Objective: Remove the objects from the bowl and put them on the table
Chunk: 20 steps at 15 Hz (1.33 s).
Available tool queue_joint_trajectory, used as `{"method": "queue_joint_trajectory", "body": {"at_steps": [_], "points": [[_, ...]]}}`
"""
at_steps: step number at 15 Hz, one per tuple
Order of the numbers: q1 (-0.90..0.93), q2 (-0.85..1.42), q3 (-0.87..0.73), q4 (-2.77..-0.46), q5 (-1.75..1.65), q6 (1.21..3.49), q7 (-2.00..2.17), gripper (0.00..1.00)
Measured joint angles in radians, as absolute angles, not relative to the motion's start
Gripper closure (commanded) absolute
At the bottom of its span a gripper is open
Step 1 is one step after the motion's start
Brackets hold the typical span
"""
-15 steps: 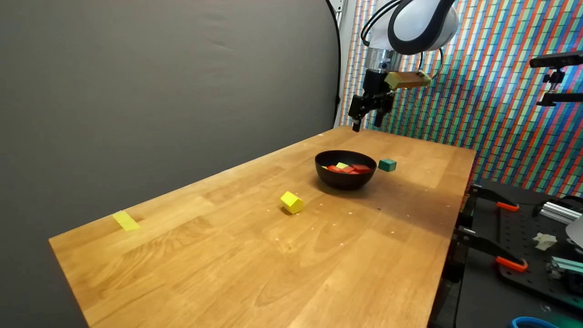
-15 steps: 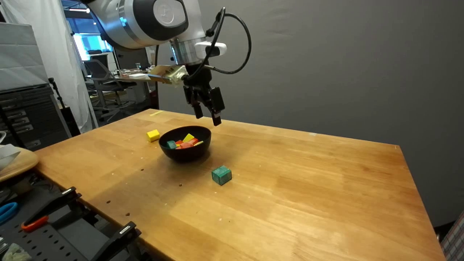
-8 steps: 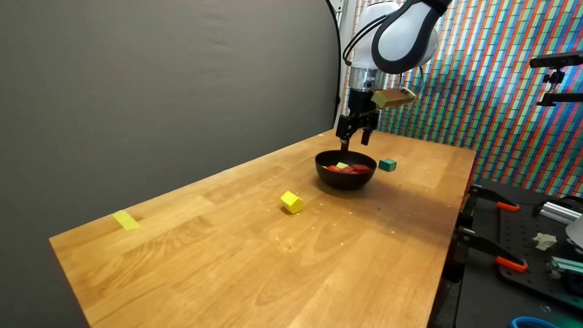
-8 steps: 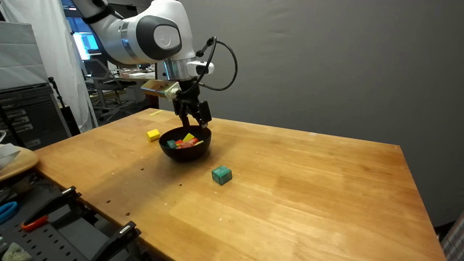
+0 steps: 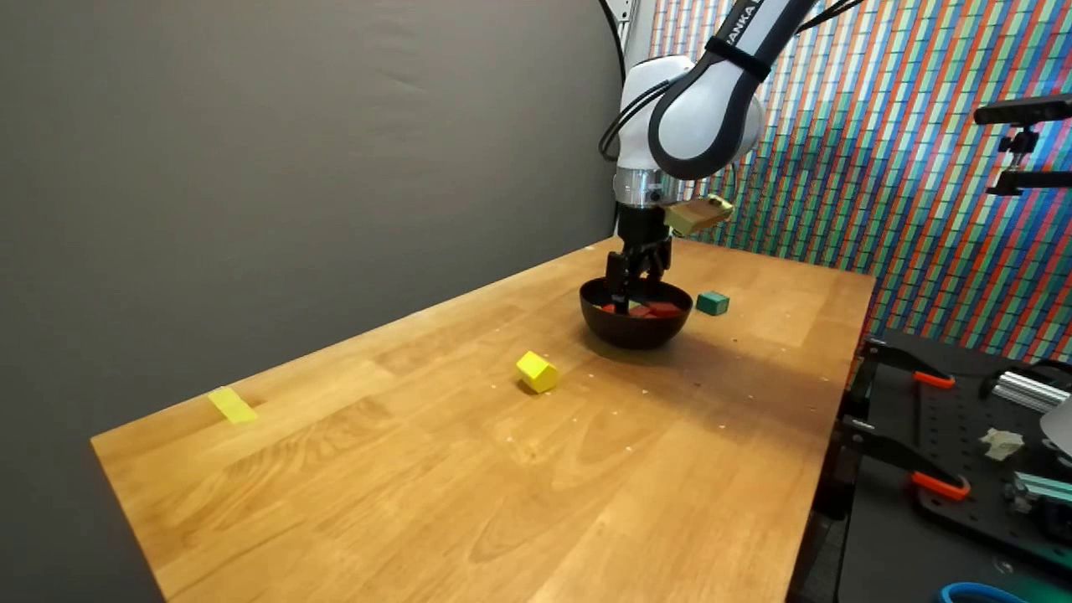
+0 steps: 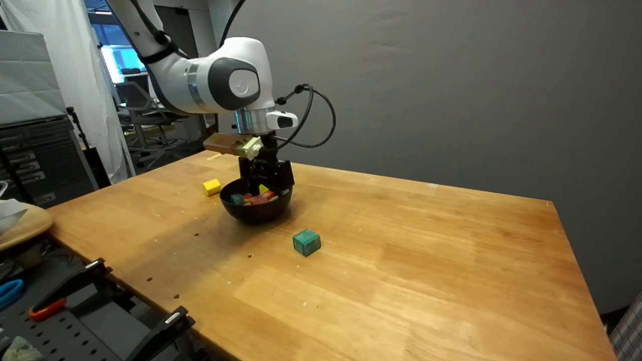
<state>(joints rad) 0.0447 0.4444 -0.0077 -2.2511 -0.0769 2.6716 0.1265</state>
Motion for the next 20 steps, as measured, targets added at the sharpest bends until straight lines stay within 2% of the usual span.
{"method": "queue_joint_trajectory", "body": {"at_steps": [5,6,7,9,12,20], "points": [[0.058,0.518,-0.003,-2.181,-0.108,2.610,0.075,0.00],[0.063,0.524,-0.005,-2.174,-0.120,2.599,0.071,0.04],[0.067,0.526,-0.005,-2.170,-0.129,2.592,0.066,0.27],[0.074,0.527,-0.003,-2.167,-0.132,2.578,0.054,0.31],[0.087,0.527,-0.003,-2.166,-0.140,2.576,0.051,0.50],[0.122,0.485,-0.030,-2.153,-0.217,2.577,0.061,0.50]]}}
